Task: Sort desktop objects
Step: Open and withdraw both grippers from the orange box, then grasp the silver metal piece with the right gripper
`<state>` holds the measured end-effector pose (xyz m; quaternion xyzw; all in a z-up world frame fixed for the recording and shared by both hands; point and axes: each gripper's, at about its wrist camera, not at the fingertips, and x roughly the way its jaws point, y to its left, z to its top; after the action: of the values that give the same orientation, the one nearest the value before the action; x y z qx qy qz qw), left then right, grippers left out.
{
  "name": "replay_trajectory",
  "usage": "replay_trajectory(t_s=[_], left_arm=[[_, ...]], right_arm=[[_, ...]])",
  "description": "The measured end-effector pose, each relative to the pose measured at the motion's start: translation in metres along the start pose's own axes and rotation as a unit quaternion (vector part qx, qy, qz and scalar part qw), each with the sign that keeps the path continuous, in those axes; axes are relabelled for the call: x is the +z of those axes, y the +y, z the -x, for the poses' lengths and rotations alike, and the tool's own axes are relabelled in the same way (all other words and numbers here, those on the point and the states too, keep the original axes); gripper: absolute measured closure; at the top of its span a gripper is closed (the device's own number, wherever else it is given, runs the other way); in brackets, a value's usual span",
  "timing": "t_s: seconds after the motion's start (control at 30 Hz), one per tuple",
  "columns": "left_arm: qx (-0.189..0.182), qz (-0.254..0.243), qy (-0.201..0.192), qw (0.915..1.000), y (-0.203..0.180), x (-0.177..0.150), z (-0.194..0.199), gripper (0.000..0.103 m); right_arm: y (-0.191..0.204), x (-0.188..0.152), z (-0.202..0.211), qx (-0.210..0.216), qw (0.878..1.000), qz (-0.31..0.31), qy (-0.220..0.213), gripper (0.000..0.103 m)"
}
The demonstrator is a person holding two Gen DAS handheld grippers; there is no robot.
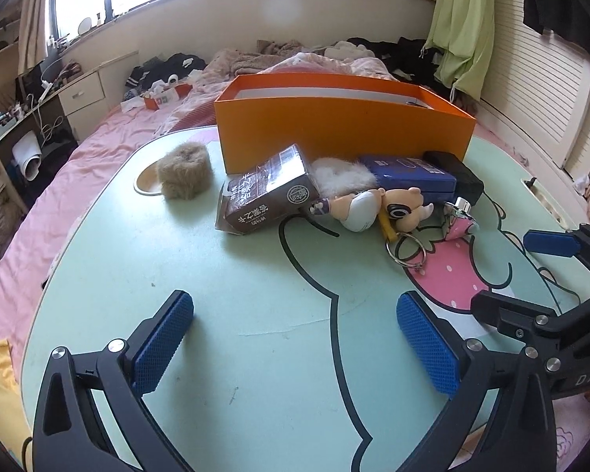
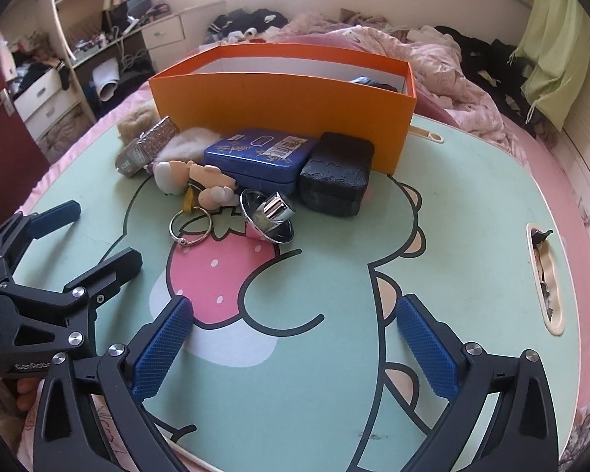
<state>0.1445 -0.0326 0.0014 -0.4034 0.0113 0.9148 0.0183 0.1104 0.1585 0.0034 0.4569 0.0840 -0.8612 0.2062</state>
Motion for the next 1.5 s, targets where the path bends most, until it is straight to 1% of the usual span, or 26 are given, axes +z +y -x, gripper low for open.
replay_trajectory(t_s=[0.43, 0.83, 0.97, 1.13, 1.27, 1.33, 1.4, 1.43, 1.47, 1.5], left_arm=[[-0.005, -0.004, 0.006, 1.0000, 0.000, 0.003, -0.003, 0.000], [-0.002, -0.001, -0.006, 1.0000, 0.001, -0.001, 0.000, 0.000], [0.017, 0.015, -0.010, 0.9997, 0.006, -0.006, 0.007, 0.000], [0.012, 0.008, -0.025, 0.9996, 0.011, -0.016, 0.012, 0.000], [0.005, 0.001, -0.052, 0.9986, 0.012, -0.024, 0.018, 0.000], [0.004, 0.002, -0.053, 0.9986, 0.012, -0.024, 0.018, 0.000], [0.004, 0.002, -0.055, 0.9985, 0.012, -0.023, 0.018, 0.000], [0.004, 0.002, -0.056, 0.9984, 0.012, -0.023, 0.017, 0.000], [0.003, 0.002, -0.056, 0.9984, 0.012, -0.024, 0.017, 0.000], [0.003, 0.002, -0.056, 0.9984, 0.012, -0.023, 0.017, 0.000]], right_arm=[[0.001, 0.001, 0.000, 0.000, 1.000, 0.000, -0.001, 0.000], [0.001, 0.000, 0.000, 0.000, 1.000, 0.000, -0.001, 0.000], [0.001, 0.000, 0.000, 0.001, 1.000, 0.000, 0.000, 0.000], [0.001, 0.000, 0.000, 0.000, 1.000, 0.000, 0.000, 0.000], [0.001, 0.000, 0.001, 0.000, 1.000, -0.001, -0.001, 0.000], [0.001, 0.000, 0.001, 0.000, 1.000, 0.000, -0.002, 0.000], [0.004, 0.000, 0.002, 0.001, 1.000, 0.001, -0.004, 0.005], [0.004, 0.001, 0.004, 0.003, 1.000, 0.002, -0.009, 0.016], [0.004, 0.004, 0.005, 0.006, 1.000, 0.001, -0.011, 0.024], [0.004, 0.007, 0.005, 0.009, 1.000, -0.001, -0.013, 0.025]])
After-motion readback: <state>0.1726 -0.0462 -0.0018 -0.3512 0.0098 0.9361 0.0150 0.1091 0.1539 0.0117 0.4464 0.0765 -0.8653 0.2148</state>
